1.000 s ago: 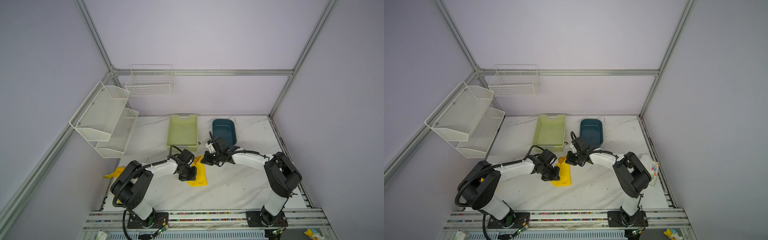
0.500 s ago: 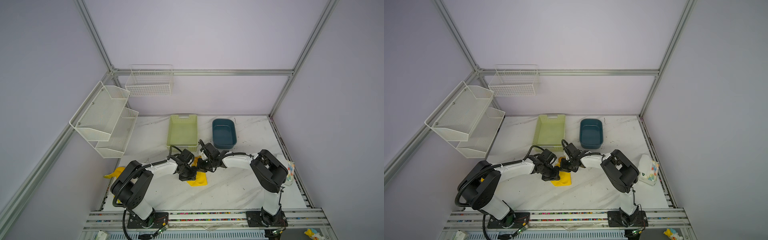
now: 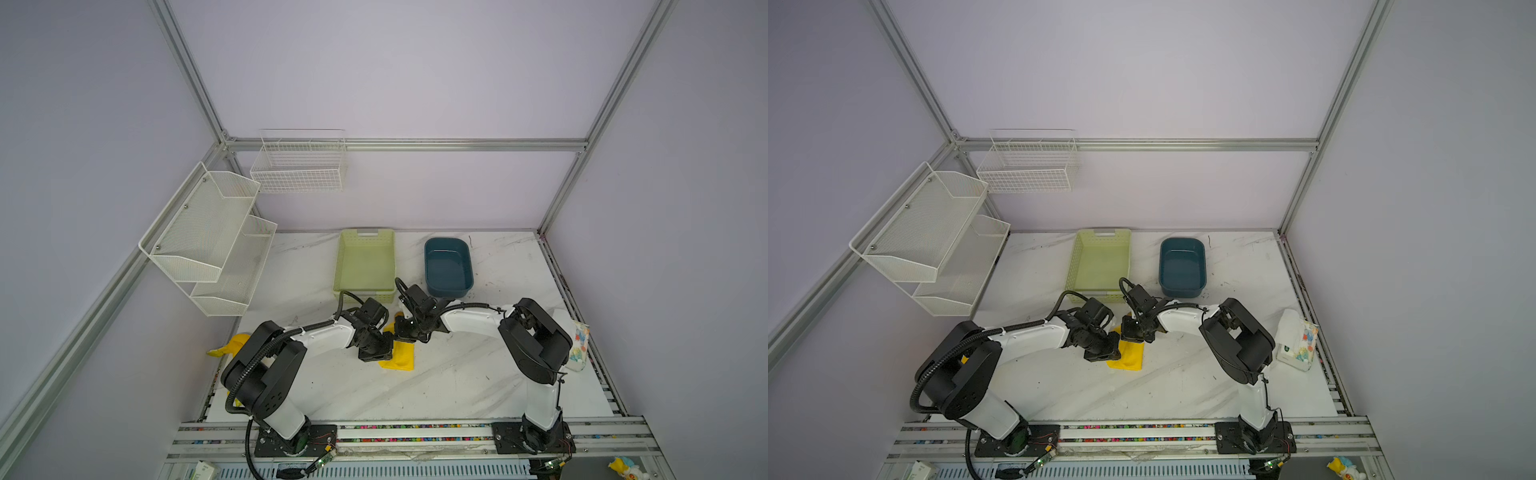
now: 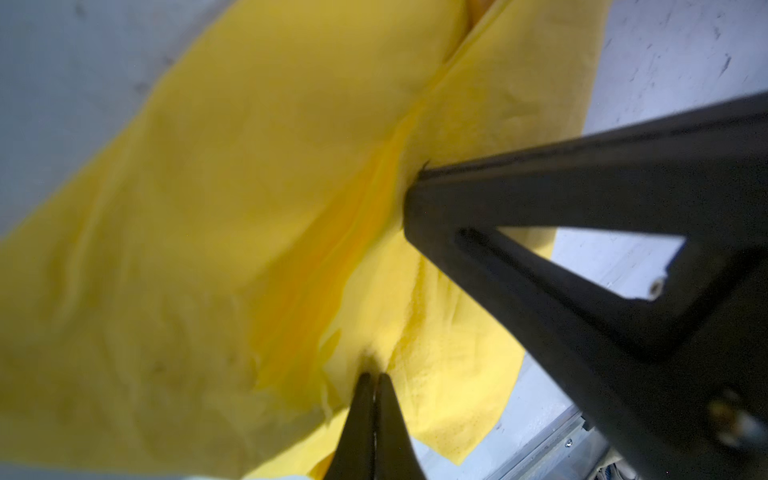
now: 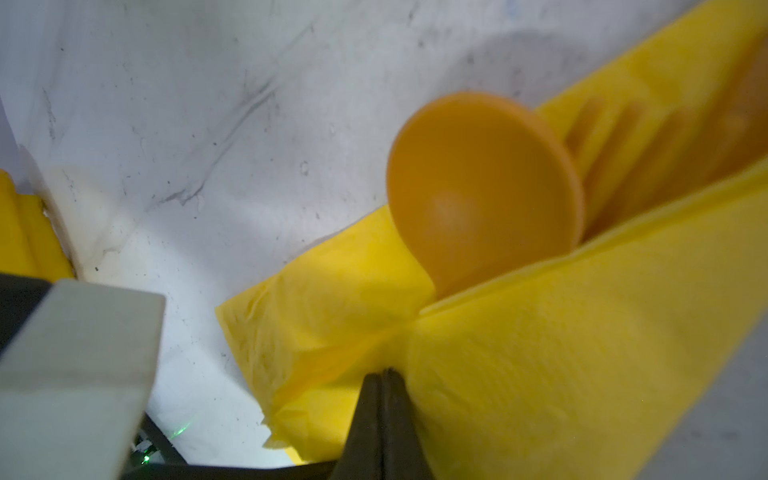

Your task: Place the utensils on the paper napkin and roll it up

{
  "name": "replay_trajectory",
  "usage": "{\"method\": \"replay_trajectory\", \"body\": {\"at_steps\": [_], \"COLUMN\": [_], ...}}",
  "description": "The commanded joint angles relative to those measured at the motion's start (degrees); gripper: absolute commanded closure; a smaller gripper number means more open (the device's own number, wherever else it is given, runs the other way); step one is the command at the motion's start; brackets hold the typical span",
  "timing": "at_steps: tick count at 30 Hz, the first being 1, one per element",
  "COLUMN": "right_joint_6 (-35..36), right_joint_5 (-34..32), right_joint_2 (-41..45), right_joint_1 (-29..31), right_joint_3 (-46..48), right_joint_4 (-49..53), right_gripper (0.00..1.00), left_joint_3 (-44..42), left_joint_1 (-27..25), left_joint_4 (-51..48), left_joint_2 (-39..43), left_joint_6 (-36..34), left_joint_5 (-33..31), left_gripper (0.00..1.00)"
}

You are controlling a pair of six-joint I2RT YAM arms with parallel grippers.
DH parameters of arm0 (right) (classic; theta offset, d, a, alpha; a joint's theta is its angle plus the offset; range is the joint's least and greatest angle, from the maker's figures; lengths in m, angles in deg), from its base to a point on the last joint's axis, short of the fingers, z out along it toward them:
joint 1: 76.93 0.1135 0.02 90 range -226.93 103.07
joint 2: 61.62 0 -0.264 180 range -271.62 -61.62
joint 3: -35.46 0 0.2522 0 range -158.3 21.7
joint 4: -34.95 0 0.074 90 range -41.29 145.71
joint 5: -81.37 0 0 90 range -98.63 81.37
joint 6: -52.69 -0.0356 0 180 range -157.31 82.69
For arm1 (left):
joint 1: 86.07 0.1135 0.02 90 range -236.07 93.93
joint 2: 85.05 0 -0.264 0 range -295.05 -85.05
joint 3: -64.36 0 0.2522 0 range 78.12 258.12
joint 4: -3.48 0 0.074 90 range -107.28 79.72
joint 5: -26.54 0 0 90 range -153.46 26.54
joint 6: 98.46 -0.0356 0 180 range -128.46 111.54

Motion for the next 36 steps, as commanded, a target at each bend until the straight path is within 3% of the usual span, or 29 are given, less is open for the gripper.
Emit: {"method": "replay_trajectory", "body": {"at_steps": [1,11,29,36], "right_joint_6": [1.2,-2.9,-0.6,-0.4], "right_joint_5": [-4.9,4.5,2.7,3.1], "right_joint_2": [0.8,5.7,2.7,2.7], "right_joint_1": [-0.1,1.0,1.5,1.6], "right_joint_3": [-0.5,2.2,6.6,7.3], "right_joint_4": [5.5,-1.4,0.5,0.1], "right_gripper": [0.96,0.96,0.96,0.96], "left_joint_3": [-1.3,-1.3,0.4,1.5], "left_joint_1": [0.0,0.0,0.0,0.0], "left_joint_4": [0.7,0.6,-1.0,0.4], "left_joint_2": [-0.4,-0.7,1.0,4.5], "left_joint_6": [-0.1,-0.1,-0.1,0.3], "left_joint_5": [0.7,0.5,0.2,3.6], "left_gripper": [0.95,0.95,0.94,0.92]}}
